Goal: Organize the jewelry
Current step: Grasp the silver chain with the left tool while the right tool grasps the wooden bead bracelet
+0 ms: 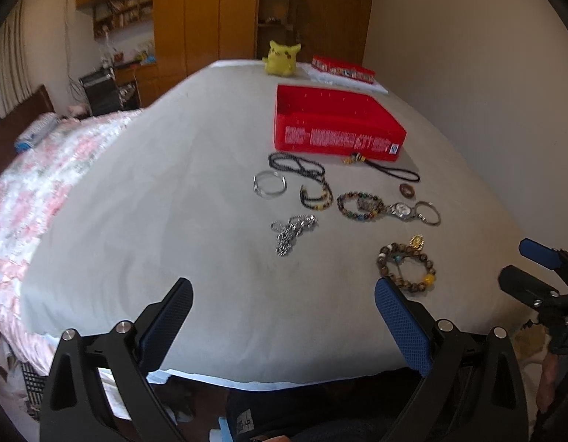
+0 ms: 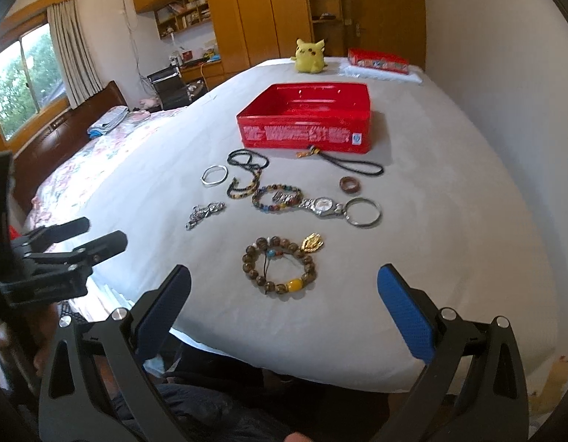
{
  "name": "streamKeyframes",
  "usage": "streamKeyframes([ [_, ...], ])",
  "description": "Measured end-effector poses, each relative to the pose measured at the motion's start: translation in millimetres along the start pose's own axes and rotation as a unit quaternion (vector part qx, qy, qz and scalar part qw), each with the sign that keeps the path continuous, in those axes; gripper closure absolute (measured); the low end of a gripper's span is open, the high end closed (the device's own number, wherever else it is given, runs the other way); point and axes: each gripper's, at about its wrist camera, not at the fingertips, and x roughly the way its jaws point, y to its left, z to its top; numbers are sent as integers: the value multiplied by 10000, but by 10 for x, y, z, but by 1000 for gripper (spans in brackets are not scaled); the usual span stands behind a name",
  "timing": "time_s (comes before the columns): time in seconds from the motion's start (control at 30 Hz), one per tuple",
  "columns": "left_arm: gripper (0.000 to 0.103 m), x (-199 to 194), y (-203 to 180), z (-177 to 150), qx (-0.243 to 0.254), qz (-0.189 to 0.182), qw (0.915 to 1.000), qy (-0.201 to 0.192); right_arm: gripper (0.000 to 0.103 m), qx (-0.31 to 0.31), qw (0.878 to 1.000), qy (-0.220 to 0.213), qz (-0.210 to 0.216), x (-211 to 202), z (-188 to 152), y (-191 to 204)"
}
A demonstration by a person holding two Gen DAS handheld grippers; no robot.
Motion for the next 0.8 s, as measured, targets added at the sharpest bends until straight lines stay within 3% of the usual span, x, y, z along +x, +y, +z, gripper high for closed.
streamKeyframes([
  [0.03, 4, 74, 33, -2, 6, -47, 10000, 40, 10, 41, 10000, 25, 79, 48, -10, -28],
  [0.07, 4, 140, 49, 4, 20, -118, 9999, 86, 27, 71, 9998, 68, 144, 92, -14, -51],
  [0.13, 5, 305, 76, 15, 28, -325, 9993, 186, 52, 152, 9989, 332, 306, 241, -26, -97],
  [0.2, 5, 470, 68, 29, 102, -441, 9987, 253, 54, 260, 9967, 602, 488, 423, -56, -153],
  [0.33, 7, 761, 45, 63, 269, -413, 9980, 405, 59, 259, 9953, 826, 433, 673, -101, -204],
  [0.37, 10, 832, 39, 78, 317, -374, 9978, 445, 64, 270, 9950, 866, 413, 720, -107, -225],
  [0.5, 24, 1186, 29, 127, 436, -277, 9958, 752, 66, 343, 9938, 984, 379, 888, -102, -321],
  [0.8, 23, 1351, -47, 234, 771, 77, 9953, 586, 66, 56, 9940, 1055, 274, 1130, -75, -284],
])
